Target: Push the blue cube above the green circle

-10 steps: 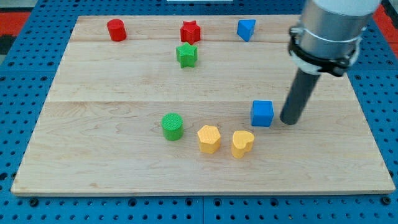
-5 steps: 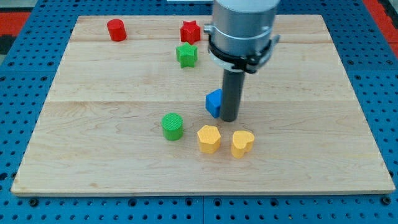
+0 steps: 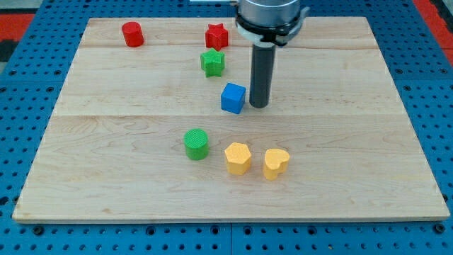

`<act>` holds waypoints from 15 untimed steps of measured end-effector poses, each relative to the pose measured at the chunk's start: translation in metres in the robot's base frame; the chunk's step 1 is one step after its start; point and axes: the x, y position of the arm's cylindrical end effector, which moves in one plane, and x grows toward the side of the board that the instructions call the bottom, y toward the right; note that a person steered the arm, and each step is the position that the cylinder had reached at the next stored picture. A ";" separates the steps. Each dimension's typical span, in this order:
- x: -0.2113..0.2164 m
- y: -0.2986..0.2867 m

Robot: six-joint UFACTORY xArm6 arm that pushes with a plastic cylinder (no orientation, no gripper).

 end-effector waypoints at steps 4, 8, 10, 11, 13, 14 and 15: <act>-0.001 0.014; 0.000 0.014; 0.000 0.014; 0.000 0.014; -0.001 -0.040; -0.002 -0.073; -0.002 -0.075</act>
